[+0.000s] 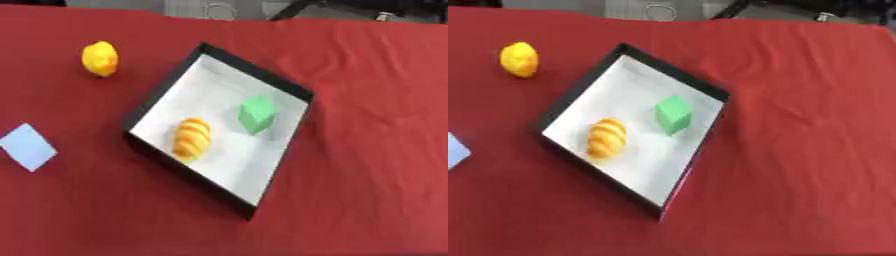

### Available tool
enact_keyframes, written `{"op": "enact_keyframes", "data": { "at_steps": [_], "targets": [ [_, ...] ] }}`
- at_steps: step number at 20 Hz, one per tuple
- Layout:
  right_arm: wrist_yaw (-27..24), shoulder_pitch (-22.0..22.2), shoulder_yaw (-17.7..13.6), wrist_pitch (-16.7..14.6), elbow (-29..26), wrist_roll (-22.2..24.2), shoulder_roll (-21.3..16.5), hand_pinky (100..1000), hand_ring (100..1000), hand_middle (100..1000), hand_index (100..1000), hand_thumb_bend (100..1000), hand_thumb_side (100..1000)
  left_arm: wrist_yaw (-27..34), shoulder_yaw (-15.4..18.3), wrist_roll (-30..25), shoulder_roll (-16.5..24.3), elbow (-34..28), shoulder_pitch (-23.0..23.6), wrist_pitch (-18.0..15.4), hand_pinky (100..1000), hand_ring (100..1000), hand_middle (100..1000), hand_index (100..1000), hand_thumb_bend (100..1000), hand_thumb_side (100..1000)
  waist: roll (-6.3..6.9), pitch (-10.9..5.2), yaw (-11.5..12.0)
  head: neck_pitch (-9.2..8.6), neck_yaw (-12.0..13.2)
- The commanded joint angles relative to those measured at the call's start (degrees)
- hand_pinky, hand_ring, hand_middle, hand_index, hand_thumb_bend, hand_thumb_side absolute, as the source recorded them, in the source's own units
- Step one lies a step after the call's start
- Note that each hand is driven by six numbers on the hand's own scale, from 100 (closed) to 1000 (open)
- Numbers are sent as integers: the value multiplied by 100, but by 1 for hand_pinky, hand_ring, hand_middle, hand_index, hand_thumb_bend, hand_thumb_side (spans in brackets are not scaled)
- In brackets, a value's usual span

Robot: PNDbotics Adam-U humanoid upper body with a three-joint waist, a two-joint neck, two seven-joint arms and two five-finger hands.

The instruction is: Pick up objects on the table and place them in the box.

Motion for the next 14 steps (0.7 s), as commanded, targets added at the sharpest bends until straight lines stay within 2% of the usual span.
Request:
{"op": "enact_keyframes", "data": {
  "at_steps": [1, 2, 3, 7, 14],
  "targets": [
    [-67, -25, -159, 11, -115, -102, -140, 957, 819, 693, 805, 100, 283, -114, -91, 128, 250, 59, -112, 239, 928, 824, 795, 879, 555, 659, 97, 14, -24, -83, 93],
    [-88, -23, -173, 25, -113, -130, -134, 957, 818, 692, 804, 100, 288, -138, -149, 148, 245, 98, -125, 301, 929, 827, 789, 880, 558, 706, 98, 17, -35, -84, 105],
    [-94, -14, -176, 44, -109, -146, -130, 957, 818, 692, 804, 100, 293, -172, -215, 145, 245, 145, -134, 367, 929, 829, 786, 881, 563, 716, 101, 22, -50, -84, 120],
    [-27, -6, -145, 124, -78, -138, -101, 958, 817, 691, 803, 100, 317, -315, -433, 56, 197, 320, -234, 484, 927, 833, 787, 885, 574, 736, 127, 31, -82, -102, 177],
    [102, 7, -118, 215, -6, -109, -52, 958, 816, 688, 801, 100, 340, -292, -678, -115, 59, 543, -493, 496, 932, 834, 790, 897, 568, 769, 141, 40, -118, -119, 250]
  ]
}}
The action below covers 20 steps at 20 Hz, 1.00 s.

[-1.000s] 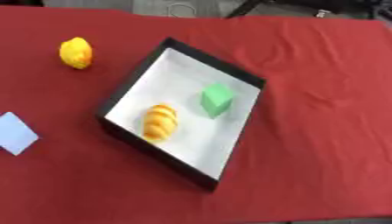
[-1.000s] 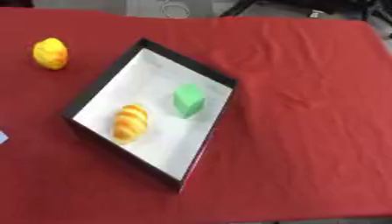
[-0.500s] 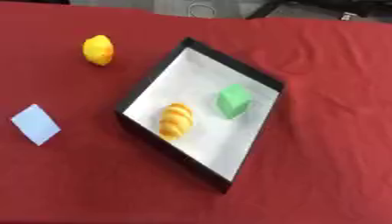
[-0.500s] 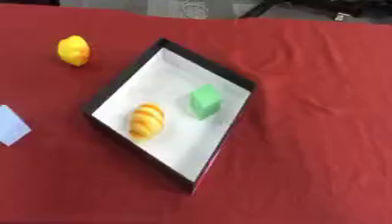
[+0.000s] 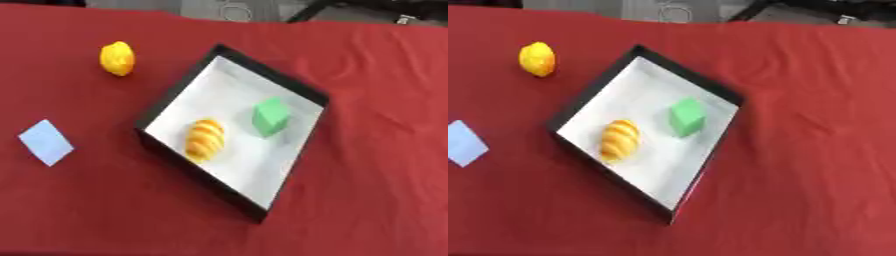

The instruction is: Pick up objects on the table and place them in the box.

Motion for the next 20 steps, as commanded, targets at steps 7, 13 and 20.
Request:
{"op": "enact_keyframes", "data": {
  "at_steps": [7, 13, 20],
  "targets": [
    [56, -3, -77, 93, 37, -18, -81, 960, 815, 688, 801, 100, 392, -162, -475, -281, -158, 233, -693, 86, 936, 839, 793, 898, 576, 778, 108, 10, -46, -96, 53],
    [-59, 79, -187, 165, 107, -157, -46, 960, 812, 683, 800, 100, 440, -414, -832, -427, -436, 501, -1143, 139, 937, 844, 794, 897, 592, 764, 141, 11, -81, -97, 6],
    [-89, 86, -228, 267, 170, -229, -38, 959, 810, 681, 798, 100, 470, -760, -1196, -674, -744, 849, -1427, 107, 932, 850, 794, 882, 623, 770, 186, 0, -94, -81, 7]
  ]
}}
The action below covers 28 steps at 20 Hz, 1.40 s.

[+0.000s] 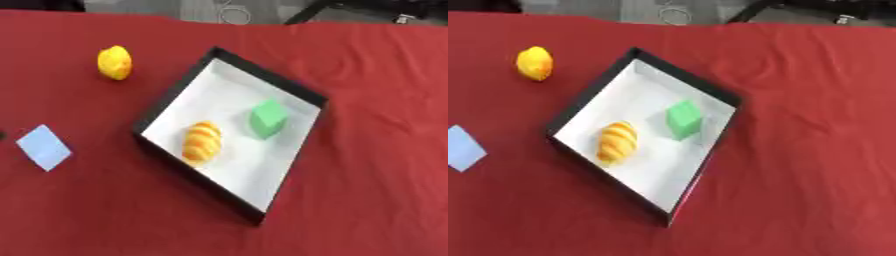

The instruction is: Pick up objects on the table and place them in the box.

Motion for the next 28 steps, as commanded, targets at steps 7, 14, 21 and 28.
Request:
{"op": "enact_keyframes", "data": {
  "at_steps": [7, 14, 21, 28],
  "targets": [
    [-104, -3, -183, 47, 61, -118, -179, 953, 810, 680, 791, 100, 491, -485, -306, -319, -216, 380, -276, -140, 925, 850, 790, 871, 645, 704, 74, -11, -24, -10, -5],
    [-19, -3, -166, 79, 125, -90, -159, 951, 809, 678, 785, 100, 493, -694, -465, -404, -503, 671, -414, -136, 911, 828, 766, 854, 636, 740, 82, -11, -39, -1, 3],
    [61, -135, -113, 161, 265, -45, -138, 951, 808, 677, 783, 100, 501, -856, -629, -406, -895, 1007, -692, -64, 892, 805, 738, 836, 613, 761, 107, -19, -59, 13, 14],
    [125, -211, -83, 222, 376, 4, -118, 952, 808, 677, 784, 100, 519, -1030, -770, -418, -1170, 1161, -885, -56, 852, 758, 624, 759, 514, 763, 125, 0, -86, 11, 42]
  ]
}}
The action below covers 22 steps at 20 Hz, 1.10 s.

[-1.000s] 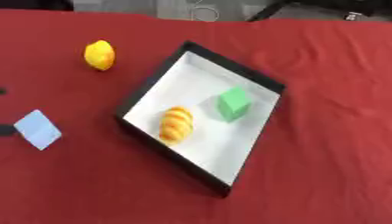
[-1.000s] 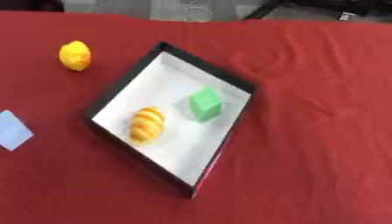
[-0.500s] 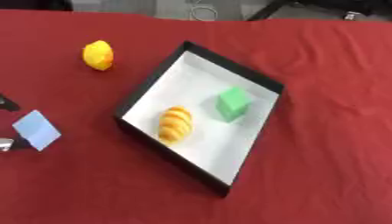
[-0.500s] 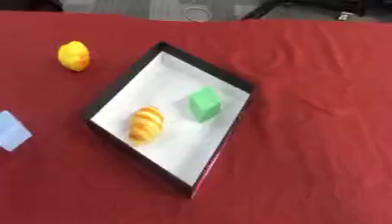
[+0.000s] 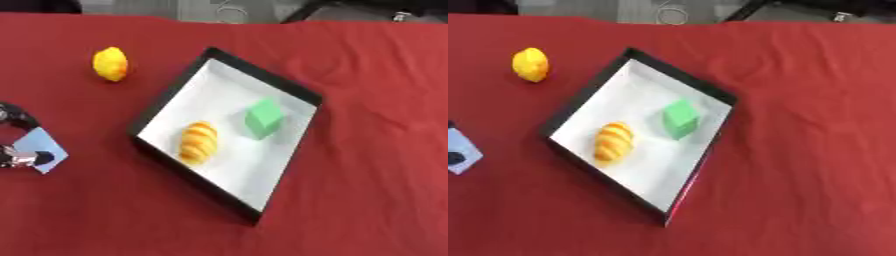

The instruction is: Pick up objects on the table and place them in the box.

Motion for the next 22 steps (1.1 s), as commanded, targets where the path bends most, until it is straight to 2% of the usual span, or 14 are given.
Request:
{"op": "enact_keyframes", "data": {
  "at_steps": [1, 5, 11, 12, 15, 18, 20, 22],
  "targets": [
    [66, -79, -48, 30, 16, 19, -155, 952, 808, 677, 784, 100, 519, -66, -16, -41, 73, -18, -134, 15, 851, 757, 621, 756, 512, 761, 92, 2, -14, 6, 21],
    [109, -77, -55, 56, 52, 31, -147, 952, 808, 677, 783, 100, 525, -119, -36, -90, 119, -98, -100, 68, 842, 739, 571, 712, 453, 695, 112, 6, -13, 19, 19],
    [138, -71, -54, 86, 84, 30, -144, 952, 808, 677, 783, 100, 541, -86, -61, -228, 209, -264, -11, 179, 832, 713, 510, 657, 358, 439, 133, -1, -8, 26, 13],
    [140, -72, -53, 88, 87, 29, -145, 952, 808, 677, 783, 100, 542, -76, -61, -259, 220, -293, -4, 196, 828, 707, 498, 644, 340, 371, 134, -3, -9, 26, 13],
    [144, -75, -45, 96, 93, 31, -145, 952, 808, 677, 783, 100, 547, -9, -40, -330, 254, -366, 16, 251, 819, 688, 474, 614, 291, 290, 136, -8, -9, 25, 7],
    [154, -75, -41, 96, 98, 33, -147, 952, 809, 677, 783, 100, 547, 99, 45, -315, 330, -541, 51, 241, 776, 624, 443, 579, 260, 131, 135, -11, -8, 35, 2],
    [159, -70, -44, 89, 101, 32, -152, 952, 808, 677, 783, 100, 548, 245, 163, -231, 420, -759, 92, 214, 730, 591, 437, 573, 235, 120, 134, -11, -5, 42, -4],
    [159, -67, -51, 84, 108, 25, -156, 952, 809, 677, 783, 100, 550, 429, 309, -97, 536, -1034, 147, 203, 722, 576, 431, 566, 220, 105, 132, -12, 0, 45, -9]
  ]
}}
